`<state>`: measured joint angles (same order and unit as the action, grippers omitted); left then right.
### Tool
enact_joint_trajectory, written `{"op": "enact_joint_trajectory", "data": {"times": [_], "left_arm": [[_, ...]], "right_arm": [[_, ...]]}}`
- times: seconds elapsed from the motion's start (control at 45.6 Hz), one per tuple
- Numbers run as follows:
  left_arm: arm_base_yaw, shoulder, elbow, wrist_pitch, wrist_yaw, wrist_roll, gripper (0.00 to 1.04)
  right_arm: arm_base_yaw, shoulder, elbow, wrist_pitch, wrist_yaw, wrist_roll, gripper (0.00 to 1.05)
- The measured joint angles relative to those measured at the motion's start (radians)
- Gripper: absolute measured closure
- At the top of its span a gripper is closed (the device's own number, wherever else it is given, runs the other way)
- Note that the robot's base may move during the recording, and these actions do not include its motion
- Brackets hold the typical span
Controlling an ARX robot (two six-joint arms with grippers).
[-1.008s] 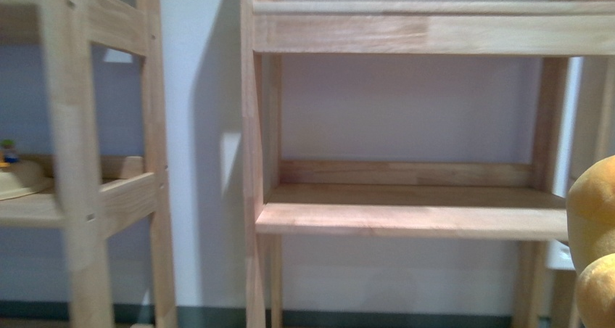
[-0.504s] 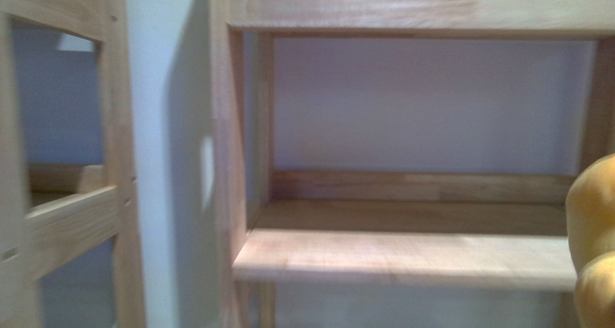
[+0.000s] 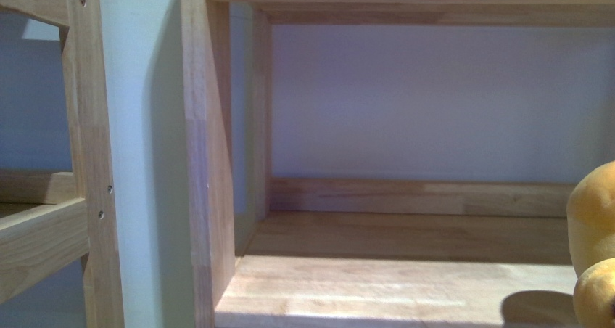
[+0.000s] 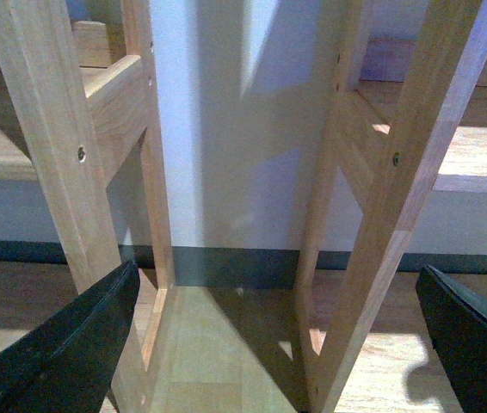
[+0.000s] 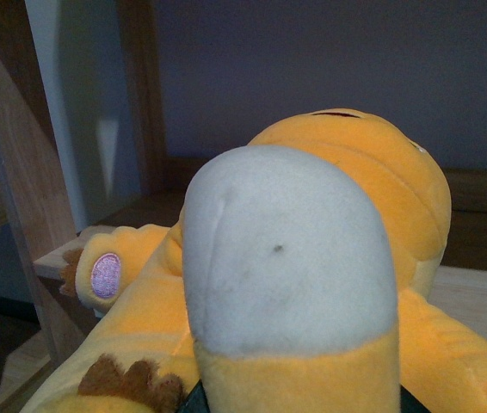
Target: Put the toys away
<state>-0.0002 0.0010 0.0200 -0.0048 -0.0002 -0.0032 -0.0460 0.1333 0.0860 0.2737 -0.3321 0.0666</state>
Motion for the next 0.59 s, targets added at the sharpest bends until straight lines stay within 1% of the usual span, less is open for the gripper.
{"op": "enact_joint_trajectory", "data": {"times": [0.066,0.11,0.153,0.329,0.351,0.373,0.438,0.482,0.504,0.57,0.592], "left_arm": [[0.0,0.0,0.0,0.0,0.0,0.0,0.06],[0.0,0.0,0.0,0.0,0.0,0.0,0.06],[0.0,0.0,0.0,0.0,0.001,0.0,0.06],[0.0,0.0,0.0,0.0,0.0,0.0,0.06],[0.0,0.0,0.0,0.0,0.0,0.0,0.06],[0.0,0.0,0.0,0.0,0.0,0.0,0.06],[0.0,0.0,0.0,0.0,0.0,0.0,0.06],[0.0,0.0,0.0,0.0,0.0,0.0,0.06],[0.0,0.0,0.0,0.0,0.0,0.0,0.06],[0.0,0.0,0.0,0.0,0.0,0.0,0.06],[0.0,0.0,0.0,0.0,0.0,0.0,0.06]], "right_arm": [[-0.002,0.009,0.022,-0.063,-0.03,-0.025,0.96],[0.008,0.028,0.049,-0.101,-0.024,-0.053,0.96],[0.023,0.047,0.069,-0.108,-0.011,-0.072,0.96],[0.147,0.132,0.188,-0.098,0.103,-0.126,0.96],[0.172,0.143,0.209,-0.096,0.122,-0.137,0.96],[0.216,0.163,0.241,-0.088,0.153,-0.154,0.96],[0.276,0.19,0.284,-0.076,0.187,-0.173,0.96],[0.34,0.219,0.326,-0.064,0.23,-0.198,0.96],[0.357,0.227,0.336,-0.061,0.24,-0.202,0.96],[0.482,0.288,0.407,-0.037,0.304,-0.246,0.96],[0.497,0.295,0.415,-0.034,0.311,-0.254,0.96]]}}
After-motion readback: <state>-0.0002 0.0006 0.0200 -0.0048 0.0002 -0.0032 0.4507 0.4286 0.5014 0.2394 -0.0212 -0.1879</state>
